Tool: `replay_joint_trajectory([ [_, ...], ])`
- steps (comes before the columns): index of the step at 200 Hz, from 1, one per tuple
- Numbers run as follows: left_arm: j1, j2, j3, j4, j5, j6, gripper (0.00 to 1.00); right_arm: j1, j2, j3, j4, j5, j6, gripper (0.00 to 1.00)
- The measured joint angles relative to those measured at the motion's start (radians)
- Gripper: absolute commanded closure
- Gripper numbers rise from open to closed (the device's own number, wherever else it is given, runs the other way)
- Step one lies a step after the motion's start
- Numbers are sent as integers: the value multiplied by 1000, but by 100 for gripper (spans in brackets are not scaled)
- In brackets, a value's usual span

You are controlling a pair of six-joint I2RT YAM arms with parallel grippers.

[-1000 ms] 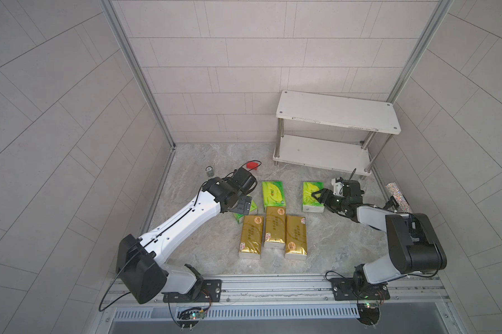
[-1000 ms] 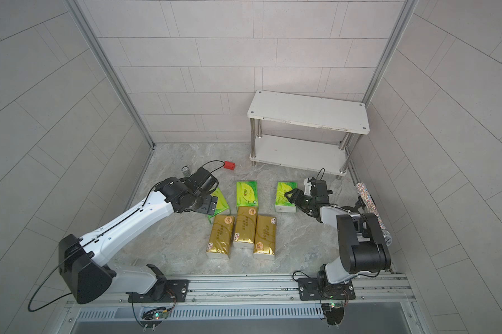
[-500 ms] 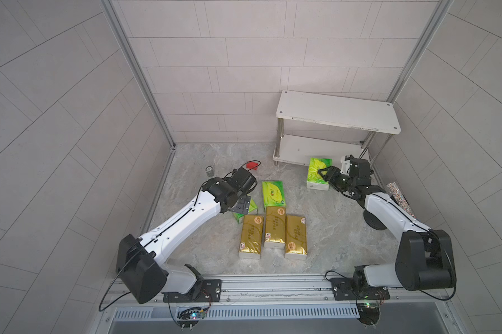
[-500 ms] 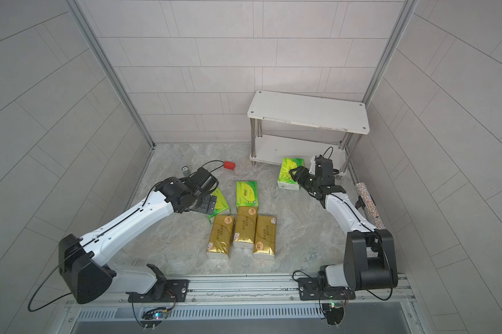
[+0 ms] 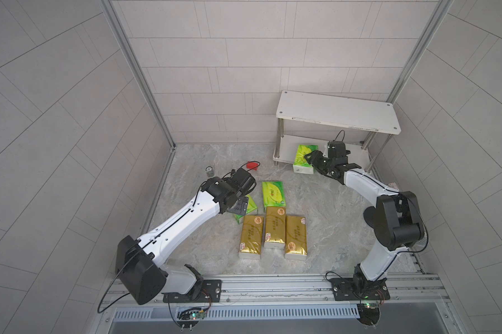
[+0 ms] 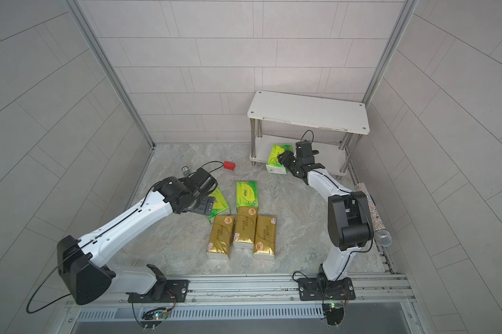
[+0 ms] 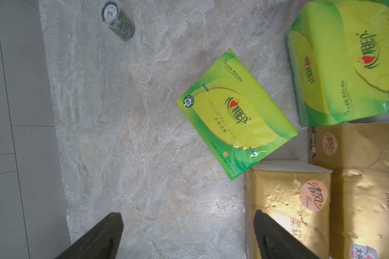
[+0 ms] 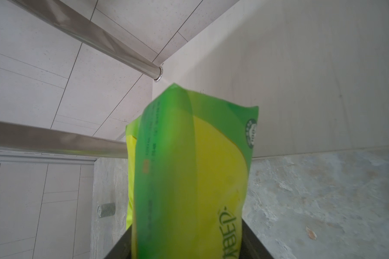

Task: Place the tissue boxes on the shelf by color
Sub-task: Place a box of tissues on the shelf.

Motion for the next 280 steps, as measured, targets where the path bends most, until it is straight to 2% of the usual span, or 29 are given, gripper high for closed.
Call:
replay_joint_trajectory([
  [59, 0, -24, -3, -10, -31, -8, 0, 2, 188, 170, 64, -9, 57, 40],
  [146, 14, -29, -19, -11, -64, -31, 0, -5, 444, 446, 59, -71, 73, 40],
  [231, 33, -24, -25, -9, -80, -57, 0, -40, 571, 655, -18, -108, 26, 39],
  [280, 39, 2, -25, -9, -85, -64, 0, -45, 603, 726, -72, -153, -21, 38],
])
